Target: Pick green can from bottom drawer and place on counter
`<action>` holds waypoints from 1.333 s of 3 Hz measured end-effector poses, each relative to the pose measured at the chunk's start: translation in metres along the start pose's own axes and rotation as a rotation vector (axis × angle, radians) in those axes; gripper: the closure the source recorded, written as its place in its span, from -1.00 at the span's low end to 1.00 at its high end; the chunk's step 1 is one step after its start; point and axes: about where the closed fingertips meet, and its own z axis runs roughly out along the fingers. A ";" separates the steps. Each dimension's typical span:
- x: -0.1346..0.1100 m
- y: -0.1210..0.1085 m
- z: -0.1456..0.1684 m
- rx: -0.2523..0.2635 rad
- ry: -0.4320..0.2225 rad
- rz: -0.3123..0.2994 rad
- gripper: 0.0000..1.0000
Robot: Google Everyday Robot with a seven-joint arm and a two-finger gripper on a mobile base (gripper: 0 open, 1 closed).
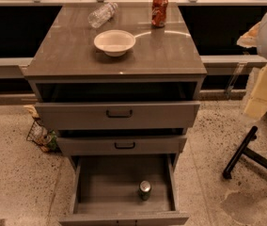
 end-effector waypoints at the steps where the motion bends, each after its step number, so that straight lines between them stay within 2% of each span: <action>1: 0.000 0.000 0.000 0.000 0.000 0.000 -1.00; 2: 0.008 -0.008 0.017 0.014 -0.067 -0.001 -1.00; 3: 0.049 -0.030 0.080 0.017 -0.260 0.044 -1.00; 4: 0.078 -0.051 0.140 -0.001 -0.410 0.025 -1.00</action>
Offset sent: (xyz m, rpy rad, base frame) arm 0.0673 -0.0531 -0.0977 0.3971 -0.1918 0.1007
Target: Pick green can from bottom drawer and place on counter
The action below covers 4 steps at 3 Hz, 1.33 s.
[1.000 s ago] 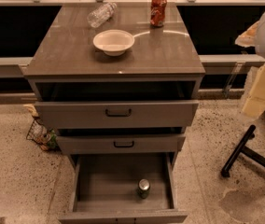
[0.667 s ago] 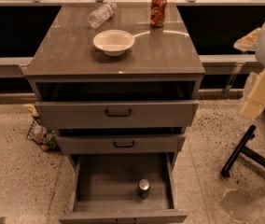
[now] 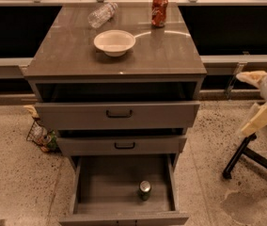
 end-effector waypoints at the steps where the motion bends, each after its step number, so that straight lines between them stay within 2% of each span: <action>1: 0.046 0.008 0.063 -0.111 -0.073 -0.100 -1.00; 2: 0.091 0.028 0.103 -0.159 -0.046 -0.171 -1.00; 3: 0.094 0.034 0.110 -0.172 -0.042 -0.174 -1.00; 4: 0.102 0.045 0.123 -0.198 -0.016 -0.139 -1.00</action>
Offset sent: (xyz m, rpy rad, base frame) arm -0.0253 -0.0240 -0.2444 -0.0805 0.0831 0.3010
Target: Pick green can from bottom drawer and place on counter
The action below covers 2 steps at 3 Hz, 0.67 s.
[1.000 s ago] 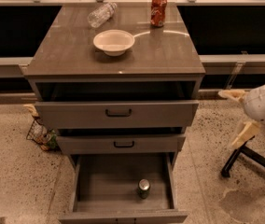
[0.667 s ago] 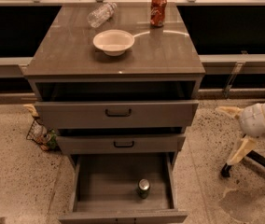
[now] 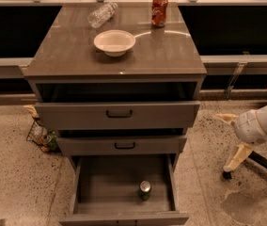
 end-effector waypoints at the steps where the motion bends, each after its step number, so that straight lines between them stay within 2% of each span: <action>1: 0.017 0.041 0.055 -0.056 -0.047 0.112 -1.00; 2: 0.030 0.091 0.130 -0.143 -0.118 0.182 -1.00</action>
Offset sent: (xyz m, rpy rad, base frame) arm -0.1074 0.0929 -0.2300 0.2436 0.3298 -0.0436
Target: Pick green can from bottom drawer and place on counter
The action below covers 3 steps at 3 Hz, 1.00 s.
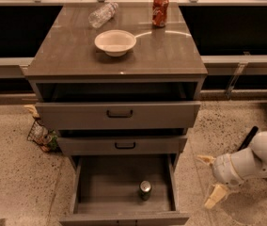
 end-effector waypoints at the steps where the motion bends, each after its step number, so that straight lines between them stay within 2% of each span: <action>1: 0.018 0.016 0.066 -0.049 -0.033 0.017 -1.00; 2: 0.039 0.010 0.122 -0.077 -0.022 0.011 -1.00; 3: 0.069 -0.011 0.163 -0.089 0.042 0.006 -1.00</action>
Offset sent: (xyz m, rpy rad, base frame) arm 0.0014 0.0788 -0.1877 0.0142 0.0786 0.0777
